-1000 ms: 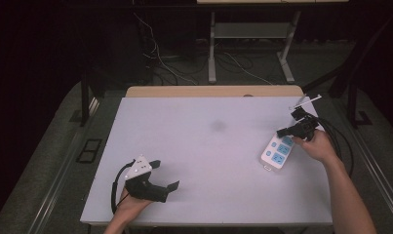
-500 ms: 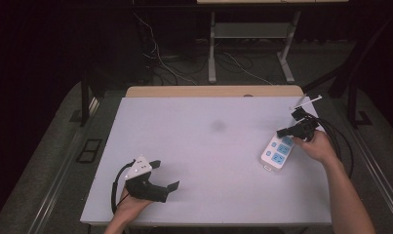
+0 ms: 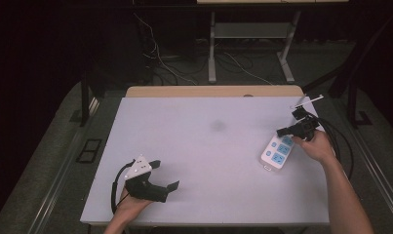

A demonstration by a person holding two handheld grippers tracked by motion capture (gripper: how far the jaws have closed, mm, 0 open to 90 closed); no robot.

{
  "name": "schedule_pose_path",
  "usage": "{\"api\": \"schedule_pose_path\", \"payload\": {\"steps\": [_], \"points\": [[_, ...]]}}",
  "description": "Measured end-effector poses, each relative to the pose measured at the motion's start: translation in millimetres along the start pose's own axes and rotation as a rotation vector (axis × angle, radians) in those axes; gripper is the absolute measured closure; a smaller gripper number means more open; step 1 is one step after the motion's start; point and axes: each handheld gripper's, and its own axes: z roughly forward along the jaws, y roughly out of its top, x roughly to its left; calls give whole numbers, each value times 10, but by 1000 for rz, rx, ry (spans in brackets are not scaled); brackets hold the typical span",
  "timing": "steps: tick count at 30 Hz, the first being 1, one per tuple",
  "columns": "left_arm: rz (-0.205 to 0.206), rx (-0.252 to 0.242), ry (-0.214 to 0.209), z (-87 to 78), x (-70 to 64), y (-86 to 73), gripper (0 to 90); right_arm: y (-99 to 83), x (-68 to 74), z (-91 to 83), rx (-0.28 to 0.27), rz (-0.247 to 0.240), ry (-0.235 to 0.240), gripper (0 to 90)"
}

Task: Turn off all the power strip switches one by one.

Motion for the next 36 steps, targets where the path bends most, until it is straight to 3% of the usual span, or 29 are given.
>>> {"api": "schedule_pose_path", "payload": {"steps": [4, 16, 29, 33, 36], "points": [[-4, -4, -1, -4, 4, 0, 0, -5, 21, -14, 16, 2, -12, 900], [-2, -10, -6, -14, -15, 6, 0, -60, 204, -279, -93, -11, -10, 865], [2, -14, -11, -8, -29, 12, 0, -346, 462, -432, -230, -1, -45, 482], [2, -13, -10, -7, -29, 12, 0, -451, 525, -437, -253, 3, -57, 269], [2, -15, -10, -7, -30, 12, 0, -547, 588, -448, -286, -9, -18, 123]]}}
